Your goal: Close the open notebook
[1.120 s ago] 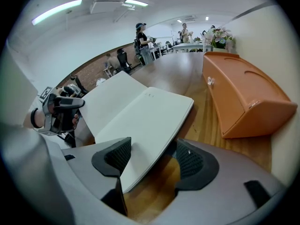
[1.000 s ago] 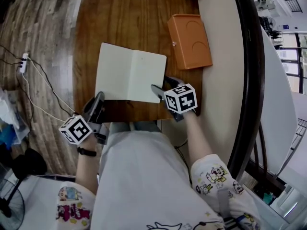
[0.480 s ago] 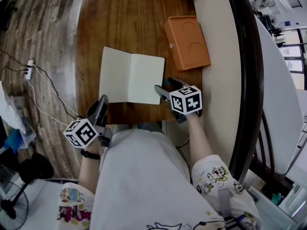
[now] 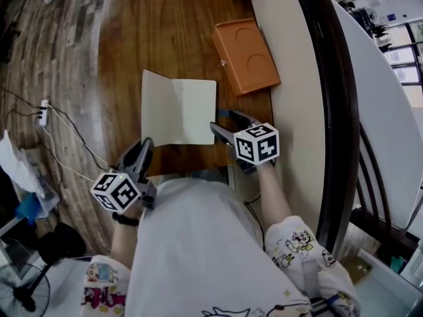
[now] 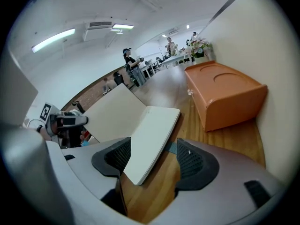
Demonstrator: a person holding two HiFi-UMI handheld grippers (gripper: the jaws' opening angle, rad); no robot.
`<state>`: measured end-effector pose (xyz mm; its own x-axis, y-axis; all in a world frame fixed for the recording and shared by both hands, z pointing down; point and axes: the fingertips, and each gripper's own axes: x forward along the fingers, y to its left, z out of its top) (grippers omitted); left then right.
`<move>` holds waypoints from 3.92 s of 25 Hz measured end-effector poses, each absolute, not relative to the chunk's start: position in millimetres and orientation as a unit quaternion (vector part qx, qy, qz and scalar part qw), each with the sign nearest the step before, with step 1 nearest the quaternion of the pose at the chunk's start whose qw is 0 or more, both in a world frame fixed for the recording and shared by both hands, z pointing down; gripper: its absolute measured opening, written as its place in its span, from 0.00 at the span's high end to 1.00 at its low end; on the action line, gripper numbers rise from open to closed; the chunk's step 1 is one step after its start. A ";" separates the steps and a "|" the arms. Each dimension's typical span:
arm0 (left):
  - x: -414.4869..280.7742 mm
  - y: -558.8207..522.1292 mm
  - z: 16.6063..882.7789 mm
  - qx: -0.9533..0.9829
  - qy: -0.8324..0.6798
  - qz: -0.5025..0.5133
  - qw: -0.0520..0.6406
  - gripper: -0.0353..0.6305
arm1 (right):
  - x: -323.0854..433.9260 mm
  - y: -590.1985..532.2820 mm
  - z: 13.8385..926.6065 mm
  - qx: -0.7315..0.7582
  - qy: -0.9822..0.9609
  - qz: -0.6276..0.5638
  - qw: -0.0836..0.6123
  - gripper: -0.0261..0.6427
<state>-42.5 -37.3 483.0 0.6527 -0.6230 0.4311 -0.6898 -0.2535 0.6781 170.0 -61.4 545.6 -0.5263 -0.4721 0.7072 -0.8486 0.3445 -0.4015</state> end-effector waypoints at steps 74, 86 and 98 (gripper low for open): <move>134.9 -5.6 566.7 0.854 -0.350 0.362 0.132 0.57 | 245.5 13.5 533.9 0.493 -0.729 0.464 0.105 0.51; 104.7 -37.1 502.8 0.862 -0.388 0.280 0.168 0.58 | 223.3 -22.8 489.9 0.480 -0.768 0.413 0.096 0.51; 24.5 -89.0 410.8 0.841 -0.484 0.177 0.166 0.70 | 157.7 -85.8 394.1 0.428 -0.857 0.267 0.108 0.55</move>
<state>24.5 -89.0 410.8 0.4686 -0.7553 0.4582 -0.8727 -0.4762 0.1076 157.7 -85.8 394.1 -0.6110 -0.6751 0.4135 -0.7905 0.4918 -0.3651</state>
